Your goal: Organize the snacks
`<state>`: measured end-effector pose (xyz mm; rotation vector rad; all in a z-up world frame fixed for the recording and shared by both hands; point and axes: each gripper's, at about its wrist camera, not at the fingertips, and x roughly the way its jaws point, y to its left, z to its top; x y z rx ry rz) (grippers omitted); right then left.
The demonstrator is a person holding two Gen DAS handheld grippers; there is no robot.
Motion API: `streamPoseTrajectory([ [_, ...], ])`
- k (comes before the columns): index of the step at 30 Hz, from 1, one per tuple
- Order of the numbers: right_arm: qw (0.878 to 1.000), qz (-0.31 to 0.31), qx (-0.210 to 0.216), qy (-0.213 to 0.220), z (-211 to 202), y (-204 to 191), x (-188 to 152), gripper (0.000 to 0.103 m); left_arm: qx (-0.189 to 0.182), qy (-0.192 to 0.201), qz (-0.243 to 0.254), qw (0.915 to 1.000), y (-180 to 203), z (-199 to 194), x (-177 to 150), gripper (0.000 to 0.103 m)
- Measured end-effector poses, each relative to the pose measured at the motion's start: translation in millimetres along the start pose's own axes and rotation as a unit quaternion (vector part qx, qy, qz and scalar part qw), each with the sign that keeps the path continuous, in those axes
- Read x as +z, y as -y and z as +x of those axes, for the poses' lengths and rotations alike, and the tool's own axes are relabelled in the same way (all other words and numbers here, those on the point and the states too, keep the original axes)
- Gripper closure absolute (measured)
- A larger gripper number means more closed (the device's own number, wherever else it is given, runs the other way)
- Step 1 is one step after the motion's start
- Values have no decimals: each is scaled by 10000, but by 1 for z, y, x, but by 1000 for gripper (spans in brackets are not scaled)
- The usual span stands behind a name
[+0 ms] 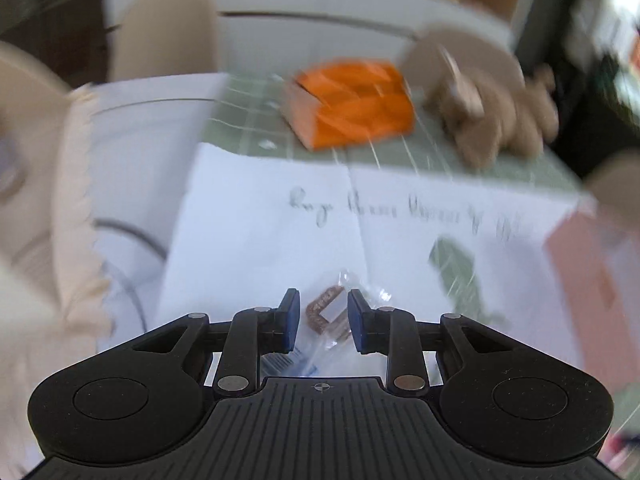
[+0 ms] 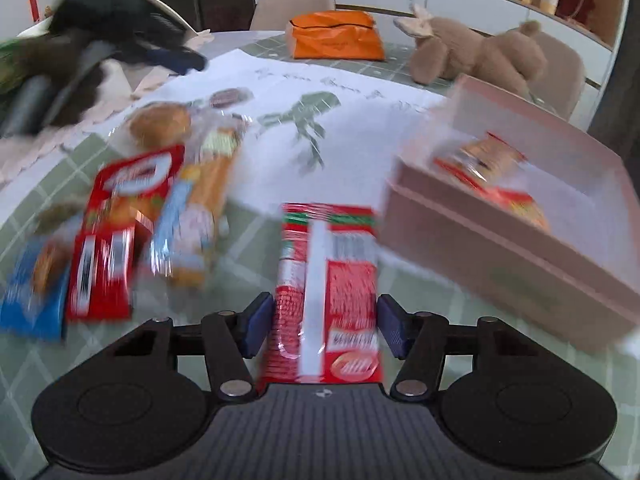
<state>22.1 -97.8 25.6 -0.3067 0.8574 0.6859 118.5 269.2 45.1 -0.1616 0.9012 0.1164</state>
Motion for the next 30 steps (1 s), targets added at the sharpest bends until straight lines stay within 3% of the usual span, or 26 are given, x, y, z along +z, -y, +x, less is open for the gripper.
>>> streamPoseTrajectory([
  [2,9999,58,-95,10,-13,8,-17,43,-82,-309,622,9976,10,14,1,70],
  [5,9993,283,-215,94,-25,18,-35,31,-128,-384,1203,9919,20,18,4,60],
  [11,9978,447,-406,282,-24,17,-43,12,-130,-653,935,9934,21,36,10,40],
  [17,9978,457,-383,293,-19,15,-41,5,-131,-875,956,9915,33,25,0,42],
  [21,9969,509,-440,400,-17,13,-45,0,-458,-895,471,9938,39,6,-19,61],
  [26,9974,495,-418,306,-18,12,-43,0,-817,-583,68,9949,53,-24,-51,61],
  [30,9975,475,-421,310,-20,10,-46,0,-975,-48,-573,9936,49,-61,-75,62],
])
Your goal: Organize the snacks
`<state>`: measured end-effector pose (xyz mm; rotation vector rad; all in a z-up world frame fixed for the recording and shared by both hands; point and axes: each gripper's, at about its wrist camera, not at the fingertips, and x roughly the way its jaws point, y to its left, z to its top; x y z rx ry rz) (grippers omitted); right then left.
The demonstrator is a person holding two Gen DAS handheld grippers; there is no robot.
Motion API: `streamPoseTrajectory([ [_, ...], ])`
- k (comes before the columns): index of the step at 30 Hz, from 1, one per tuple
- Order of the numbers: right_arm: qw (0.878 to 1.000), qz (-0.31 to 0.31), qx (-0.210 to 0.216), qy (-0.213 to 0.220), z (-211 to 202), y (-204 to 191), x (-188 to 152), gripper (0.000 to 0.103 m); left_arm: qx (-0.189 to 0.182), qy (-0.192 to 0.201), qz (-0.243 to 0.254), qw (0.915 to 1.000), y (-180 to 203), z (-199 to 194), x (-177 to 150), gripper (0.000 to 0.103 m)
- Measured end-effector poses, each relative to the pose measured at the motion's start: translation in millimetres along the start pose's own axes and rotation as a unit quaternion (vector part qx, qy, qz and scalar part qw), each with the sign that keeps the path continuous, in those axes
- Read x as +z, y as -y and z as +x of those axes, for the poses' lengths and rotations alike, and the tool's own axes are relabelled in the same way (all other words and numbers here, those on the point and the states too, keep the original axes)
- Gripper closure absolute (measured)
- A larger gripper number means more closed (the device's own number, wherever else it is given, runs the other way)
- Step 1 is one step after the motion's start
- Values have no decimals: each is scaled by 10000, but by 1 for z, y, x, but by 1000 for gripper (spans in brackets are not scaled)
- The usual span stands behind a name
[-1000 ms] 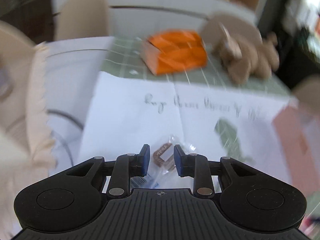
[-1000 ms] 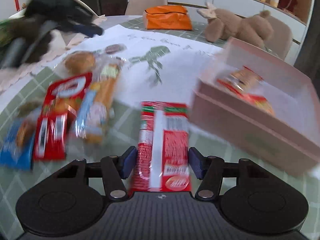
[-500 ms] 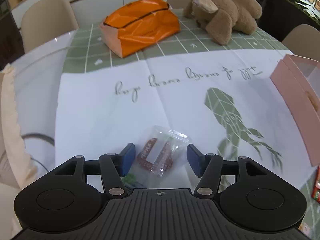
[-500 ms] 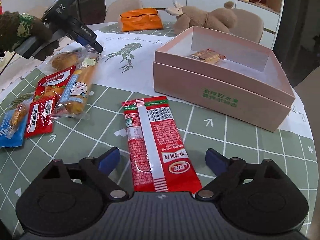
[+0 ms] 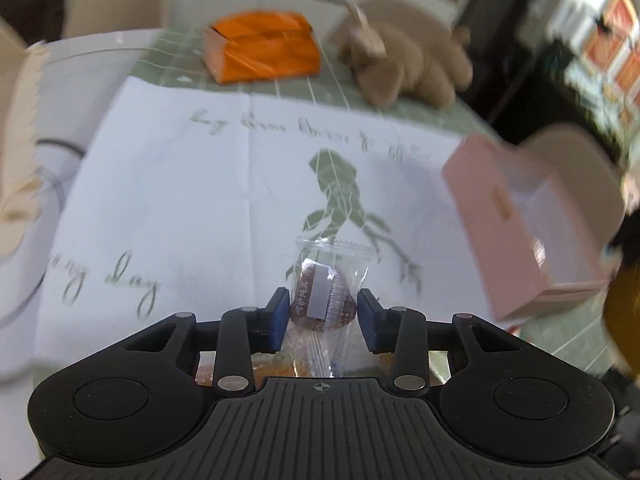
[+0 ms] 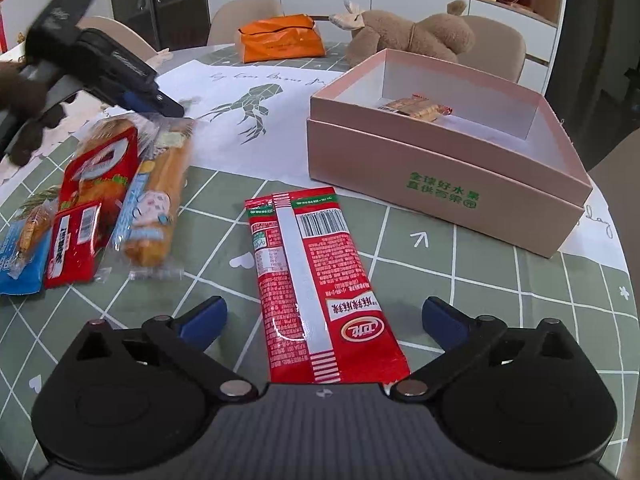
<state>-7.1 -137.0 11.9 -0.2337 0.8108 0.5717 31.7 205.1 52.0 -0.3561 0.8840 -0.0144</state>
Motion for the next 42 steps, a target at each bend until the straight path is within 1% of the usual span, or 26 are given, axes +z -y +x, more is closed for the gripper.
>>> streamPoseTrajectory([
  [3,9999,-1,-9,102,-1,-1,-3,0,44,654,-554,9963,-6,-40,-15,62],
  [6,9997,-31,12,228,0,-2,-6,0,105,1177,-1050,9874,-13,-84,-33,65],
  [10,9999,-75,62,132,3,-2,0,0,125,1569,-1265,9794,-14,-138,-59,65],
  [13,9999,-70,87,-40,4,0,6,1,128,1809,-1404,9733,-22,-165,-79,65],
  [15,9999,15,22,-113,2,0,12,11,106,1866,-1554,9700,-33,-172,-88,65],
  [16,9999,40,-42,-91,-2,-1,16,12,85,1792,-1618,9704,-40,-169,-91,65],
  [18,9999,5,-79,131,-16,-6,21,12,-50,1569,-1704,9728,-50,-160,-101,65],
  [20,9996,-109,15,249,-29,-17,26,12,-188,1364,-1713,9755,-53,-149,-117,65],
  [22,9990,-238,349,166,-36,-36,33,12,-239,1252,-1870,9741,-57,-145,-136,65],
  [25,9931,-552,1020,-143,-39,-75,41,12,-360,1157,-2310,9654,-68,-147,-161,66],
  [26,9898,-687,1224,-242,-38,-91,43,12,-405,1147,-2403,9631,-69,-151,-168,68],
  [27,9871,-774,1359,-343,-36,-104,44,14,-466,1123,-2449,9619,-70,-155,-174,68],
  [28,9834,-871,1517,-476,-32,-120,45,15,-558,1066,-2450,9620,-69,-157,-179,68],
  [29,9807,-992,1587,-572,-28,-133,45,19,-634,993,-2407,9634,-67,-159,-181,68],
  [30,9797,-1147,1509,-656,-22,-146,44,21,-688,898,-2339,9657,-65,-159,-184,69],
  [31,9802,-1274,1338,-719,-17,-155,42,22,-740,782,-2258,9682,-62,-158,-185,69],
  [32,9803,-1348,1216,-773,-12,-160,41,26,-794,673,-2180,9704,-58,-156,-188,69],
  [33,9800,-1378,1121,-892,-7,-159,40,39,-856,535,-2090,9727,-52,-151,-188,78],
  [34,9793,-1345,1076,-1060,-2,-156,39,47,-904,397,-1988,9751,-47,-148,-188,89],
  [36,9817,-1176,933,-1172,-3,-142,42,47,-950,143,-1751,9799,-32,-138,-187,88],
  [38,9841,-1019,679,-1287,-7,-121,43,48,-1027,-47,-1529,9829,-14,-129,-187,88],
  [40,9861,-810,417,-1390,-9,-96,42,48,-969,-204,-1212,9877,3,-116,-185,88],
  [42,9872,-667,223,-1433,-11,-73,36,47,-938,-305,-1179,9881,13,-101,-184,88],
])
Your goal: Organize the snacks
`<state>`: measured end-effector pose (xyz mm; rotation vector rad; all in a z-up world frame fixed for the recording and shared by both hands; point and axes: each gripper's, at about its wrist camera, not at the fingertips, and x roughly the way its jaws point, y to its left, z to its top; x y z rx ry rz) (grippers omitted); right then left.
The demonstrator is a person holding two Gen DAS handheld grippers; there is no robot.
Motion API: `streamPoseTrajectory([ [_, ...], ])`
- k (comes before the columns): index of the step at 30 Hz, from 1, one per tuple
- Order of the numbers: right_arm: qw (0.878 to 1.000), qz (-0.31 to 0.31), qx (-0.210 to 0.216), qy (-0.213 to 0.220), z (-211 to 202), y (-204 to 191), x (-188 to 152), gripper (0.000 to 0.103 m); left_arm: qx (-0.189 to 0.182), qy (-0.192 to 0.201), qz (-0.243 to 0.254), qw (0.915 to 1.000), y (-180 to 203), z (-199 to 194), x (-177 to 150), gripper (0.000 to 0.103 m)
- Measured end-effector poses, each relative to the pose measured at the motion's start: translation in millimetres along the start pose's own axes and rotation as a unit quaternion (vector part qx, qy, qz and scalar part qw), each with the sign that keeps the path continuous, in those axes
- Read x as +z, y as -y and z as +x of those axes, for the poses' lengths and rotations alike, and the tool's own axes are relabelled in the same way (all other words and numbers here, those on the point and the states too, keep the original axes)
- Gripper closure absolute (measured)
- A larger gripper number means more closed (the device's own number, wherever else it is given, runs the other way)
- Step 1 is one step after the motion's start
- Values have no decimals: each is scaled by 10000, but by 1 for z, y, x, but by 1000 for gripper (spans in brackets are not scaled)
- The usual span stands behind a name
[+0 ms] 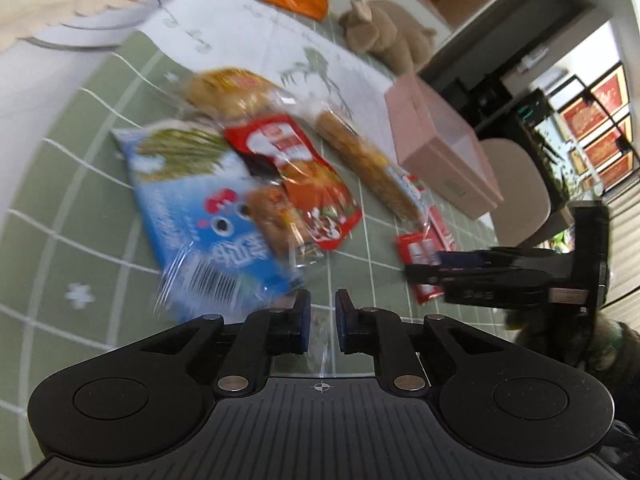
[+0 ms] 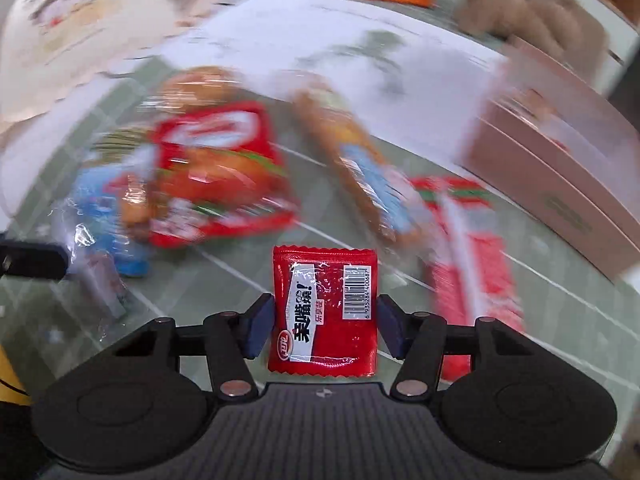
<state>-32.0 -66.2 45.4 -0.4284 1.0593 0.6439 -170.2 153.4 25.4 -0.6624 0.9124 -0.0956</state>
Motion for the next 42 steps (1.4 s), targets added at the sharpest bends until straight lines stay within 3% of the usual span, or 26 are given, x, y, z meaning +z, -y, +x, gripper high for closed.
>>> streamPoseTrajectory([
  [5,9995,20,-290,101,-9,33,-18,45,40,14,67,10000,20,26,6,87],
  [7,9995,-121,-211,217,-13,44,-21,44,19,170,12,9999,28,26,6,86],
  [10,9970,-534,84,559,-26,43,-23,43,458,443,-442,9970,35,12,-4,81],
  [13,9876,-1025,751,920,-34,29,-18,43,992,639,-1045,9875,34,-4,-23,81],
  [17,9704,-1260,1738,1108,-24,-1,0,43,1770,792,-1880,9628,26,-26,-51,81],
  [21,9570,-1386,2169,1340,-14,-44,18,44,1875,895,-2415,9479,10,-41,-74,81],
  [25,9554,-1544,2179,1259,0,-89,31,50,1849,1094,-2483,9445,-1,-54,-77,81],
  [27,9589,-1799,1949,1011,8,-105,31,83,1751,1120,-2445,9471,-6,-55,-72,80],
  [29,9606,-1876,1824,940,2,-102,20,83,1553,973,-2241,9572,-12,-49,-66,80],
  [33,9776,-1235,1518,779,-28,-56,-1,83,1165,608,-1674,9771,-8,-18,-42,79],
  [38,9931,-757,232,869,-66,23,-28,83,607,340,-507,9963,27,21,-7,78],
  [42,9919,-400,-754,943,-84,80,-40,83,-11,239,432,9988,70,38,13,78],
])
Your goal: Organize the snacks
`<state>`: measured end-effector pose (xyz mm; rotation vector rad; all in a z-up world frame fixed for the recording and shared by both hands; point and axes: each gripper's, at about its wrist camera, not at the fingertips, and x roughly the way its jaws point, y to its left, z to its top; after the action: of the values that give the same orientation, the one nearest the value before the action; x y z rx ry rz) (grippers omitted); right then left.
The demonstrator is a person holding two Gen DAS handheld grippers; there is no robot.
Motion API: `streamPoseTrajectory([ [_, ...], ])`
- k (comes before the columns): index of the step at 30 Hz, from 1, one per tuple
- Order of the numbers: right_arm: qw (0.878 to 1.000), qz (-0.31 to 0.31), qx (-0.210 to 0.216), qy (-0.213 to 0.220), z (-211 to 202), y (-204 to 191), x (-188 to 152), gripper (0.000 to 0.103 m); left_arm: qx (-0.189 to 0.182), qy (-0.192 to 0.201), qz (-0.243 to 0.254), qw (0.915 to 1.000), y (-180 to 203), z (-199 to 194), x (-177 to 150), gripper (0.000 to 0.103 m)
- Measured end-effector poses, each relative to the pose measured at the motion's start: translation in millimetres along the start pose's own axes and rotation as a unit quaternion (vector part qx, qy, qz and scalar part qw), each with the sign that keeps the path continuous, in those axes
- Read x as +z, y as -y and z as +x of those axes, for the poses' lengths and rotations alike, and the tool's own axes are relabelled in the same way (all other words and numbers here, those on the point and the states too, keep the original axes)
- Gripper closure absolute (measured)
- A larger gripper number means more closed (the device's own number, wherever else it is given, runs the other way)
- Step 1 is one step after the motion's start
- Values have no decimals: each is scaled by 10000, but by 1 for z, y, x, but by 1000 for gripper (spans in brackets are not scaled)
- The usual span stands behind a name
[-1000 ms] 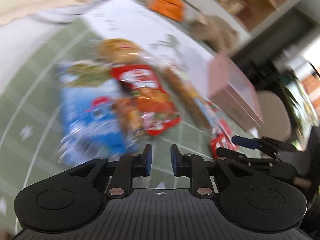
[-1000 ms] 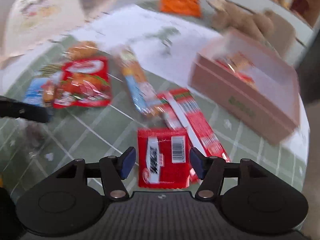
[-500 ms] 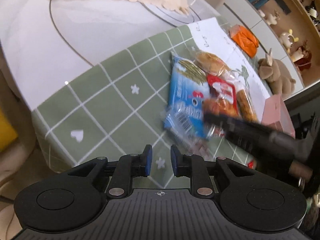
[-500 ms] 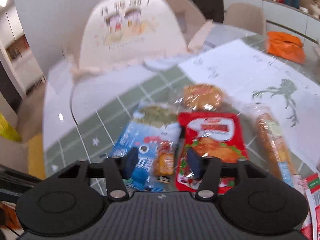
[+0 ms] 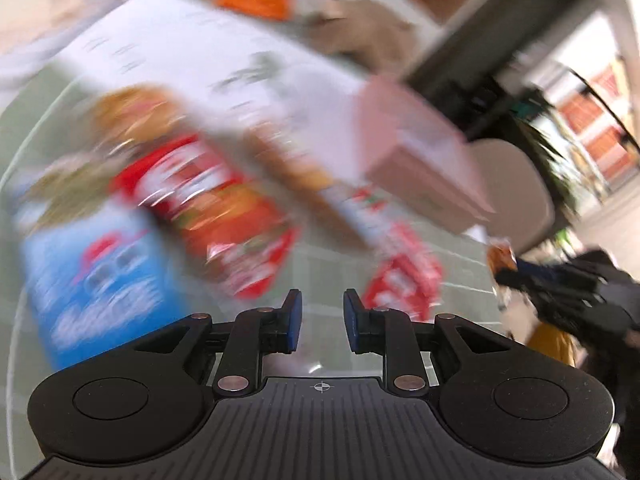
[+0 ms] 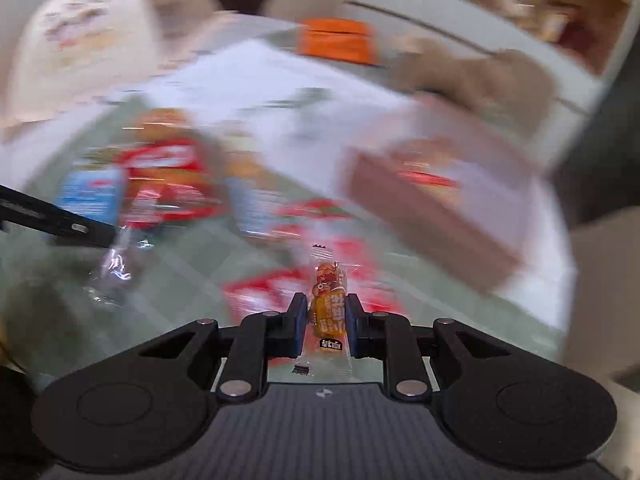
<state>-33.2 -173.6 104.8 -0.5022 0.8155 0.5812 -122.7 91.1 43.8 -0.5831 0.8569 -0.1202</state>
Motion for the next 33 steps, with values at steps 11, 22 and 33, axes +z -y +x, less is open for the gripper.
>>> streamPoseTrajectory([
  [11,9926,933,-764,126,30,82,-29,83,875,-756,-273,9929,7,-5,-3,78],
  [22,9862,-764,-1458,202,55,70,-61,83,1886,-962,620,9754,44,43,-20,61],
  [33,9958,869,-281,-74,14,96,-69,83,1851,-705,1025,9748,39,15,-19,61],
])
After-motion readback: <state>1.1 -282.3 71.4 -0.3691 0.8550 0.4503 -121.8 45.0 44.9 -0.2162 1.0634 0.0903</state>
